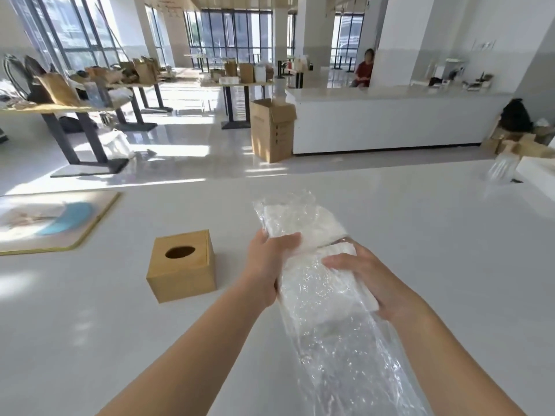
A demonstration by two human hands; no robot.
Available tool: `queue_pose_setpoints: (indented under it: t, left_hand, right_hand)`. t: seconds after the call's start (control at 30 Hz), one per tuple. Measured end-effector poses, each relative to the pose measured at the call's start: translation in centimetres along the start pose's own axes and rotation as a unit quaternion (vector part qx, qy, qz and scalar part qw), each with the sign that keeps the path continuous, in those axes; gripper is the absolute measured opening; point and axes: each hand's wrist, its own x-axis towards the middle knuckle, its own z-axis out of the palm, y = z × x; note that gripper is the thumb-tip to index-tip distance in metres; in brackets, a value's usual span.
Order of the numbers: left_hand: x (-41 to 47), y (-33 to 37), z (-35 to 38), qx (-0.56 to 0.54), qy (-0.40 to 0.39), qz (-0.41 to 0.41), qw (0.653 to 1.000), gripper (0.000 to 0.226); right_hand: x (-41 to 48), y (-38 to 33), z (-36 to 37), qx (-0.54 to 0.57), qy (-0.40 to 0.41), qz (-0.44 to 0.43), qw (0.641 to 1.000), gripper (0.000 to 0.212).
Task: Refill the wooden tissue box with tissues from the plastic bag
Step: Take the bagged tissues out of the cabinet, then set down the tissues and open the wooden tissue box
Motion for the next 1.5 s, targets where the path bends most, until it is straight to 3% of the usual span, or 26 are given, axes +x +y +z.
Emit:
queue_pose_setpoints:
  t: [0.27,0.7,0.97,1.1,1.23,1.37,1.43,1.5]
  left_hand:
    - [5.2,-1.6,-2.1,0.035,0.052,-0.048,0.997,0.028]
    - [10.7,-6.0,-3.6,0.100,0.133,-0.055,0.985,0.054]
    - [12.5,-8.2,-4.5,0.152,0.135,-0.093,0.975,0.058]
    - [12.4,-8.5,-4.7,0.217,0.159,-0.111,0.957,0.058]
    - [12.0,-8.3,-4.1,0.342,0.206,-0.108,0.910,0.084]
    - [11.6,-8.0,-3.0,0.281,0.154,-0.114,0.940,0.103]
    - [11.6,-8.0,-2.6,0.264,0.135,-0.122,0.947,0.115]
    - [11.5,-8.3,-2.2,0.319,0.122,-0.118,0.932,0.126]
  right_hand:
    - [4.8,2.4,-0.2,0.022,0.016,0.063,0.998,0.025]
    - [8.9,7.1,-1.0,0.019,0.057,0.135,0.989,0.046]
    - [10.6,9.7,-1.9,-0.048,0.096,0.150,0.983,0.038]
    - [11.1,10.9,-1.9,-0.145,0.119,0.145,0.971,0.045]
    - [11.3,11.4,-1.8,-0.131,0.115,0.119,0.977,0.033]
    - [11.6,11.4,-1.7,-0.077,0.139,0.131,0.979,0.007]
    - [11.6,11.5,-1.9,-0.080,0.148,0.127,0.978,0.010]
    - [11.6,11.6,-2.1,-0.105,0.156,0.119,0.975,0.013]
